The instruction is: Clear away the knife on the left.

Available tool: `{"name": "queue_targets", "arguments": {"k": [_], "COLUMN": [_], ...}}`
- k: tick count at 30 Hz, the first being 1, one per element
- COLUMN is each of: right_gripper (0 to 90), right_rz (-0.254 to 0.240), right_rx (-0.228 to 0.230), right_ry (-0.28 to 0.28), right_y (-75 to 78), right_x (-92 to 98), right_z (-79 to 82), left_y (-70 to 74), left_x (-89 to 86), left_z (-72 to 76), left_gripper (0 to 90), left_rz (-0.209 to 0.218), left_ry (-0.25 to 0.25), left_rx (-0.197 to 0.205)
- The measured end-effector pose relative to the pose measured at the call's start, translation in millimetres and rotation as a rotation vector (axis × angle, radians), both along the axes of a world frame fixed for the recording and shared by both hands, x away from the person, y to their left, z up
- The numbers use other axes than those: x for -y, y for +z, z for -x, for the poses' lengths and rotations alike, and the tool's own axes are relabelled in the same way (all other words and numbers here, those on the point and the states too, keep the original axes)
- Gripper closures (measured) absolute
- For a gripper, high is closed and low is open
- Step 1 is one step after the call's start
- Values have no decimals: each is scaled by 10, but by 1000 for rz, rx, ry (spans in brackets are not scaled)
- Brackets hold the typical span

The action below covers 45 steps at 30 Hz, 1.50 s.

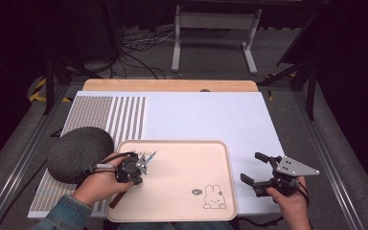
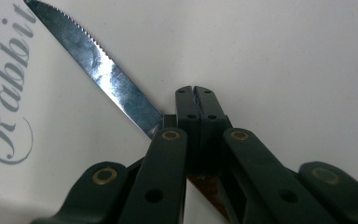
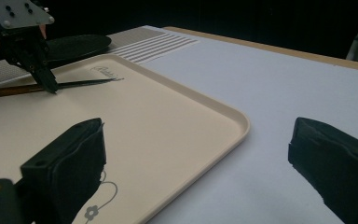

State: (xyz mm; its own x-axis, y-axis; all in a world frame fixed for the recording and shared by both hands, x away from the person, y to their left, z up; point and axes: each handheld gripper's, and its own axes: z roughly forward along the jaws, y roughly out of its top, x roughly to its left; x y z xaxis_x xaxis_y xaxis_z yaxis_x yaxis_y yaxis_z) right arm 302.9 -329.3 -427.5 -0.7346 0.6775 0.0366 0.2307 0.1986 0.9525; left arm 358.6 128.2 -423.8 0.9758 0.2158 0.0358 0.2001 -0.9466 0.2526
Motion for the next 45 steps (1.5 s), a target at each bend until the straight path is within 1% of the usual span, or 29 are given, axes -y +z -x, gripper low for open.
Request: {"name": "queue_targets", "arguments": {"k": [1,2,5,9,14,15,16,19,22,23,27,33,43,45], "right_gripper": [49,49,49,49,49,49,49,49,49,49,49,49,48,49], "right_rz": [0,1,3,7,12,12,13,14,15,16,18,16,22,22], "right_rx": [0,0,-1,-3,-2,-2,-2,-3,-4,-3,-3,-4,-7,-8], "right_ry": [0,0,0,3,2,1,1,2,5,3,6,7,7,7], "right_y": [0,0,0,0,-3,-5,-5,-7,-9,-9,-8,-12,-16,-17], "right_x": [0,1,3,-2,-9,-9,-9,-9,-11,-12,-13,-18,-26,-27], "right_z": [0,0,0,1,-1,-1,-1,-2,-3,-2,-2,-3,-5,-5], "left_y": [0,0,-11,-12,-15,-15,-17,-19,-21,-21,-22,-20,-25,-28], "left_x": [-7,-7,-46,-83,-123,-131,-140,-173,-194,-199,-224,-256,-330,-339], "left_z": [-3,-3,-17,-32,-58,-60,-58,-75,-88,-93,-105,-113,-141,-153], "left_gripper": [900,900,900,900,900,900,900,900,900,900,900,900,900,900], "left_rz": [-2,-2,21,22,32,33,37,43,48,47,49,48,60,67], "left_ry": [10,10,39,81,102,109,130,149,158,161,179,189,256,257], "left_rx": [2,2,-4,1,-7,-5,-2,-7,-12,-6,-7,-12,-12,-12]}}
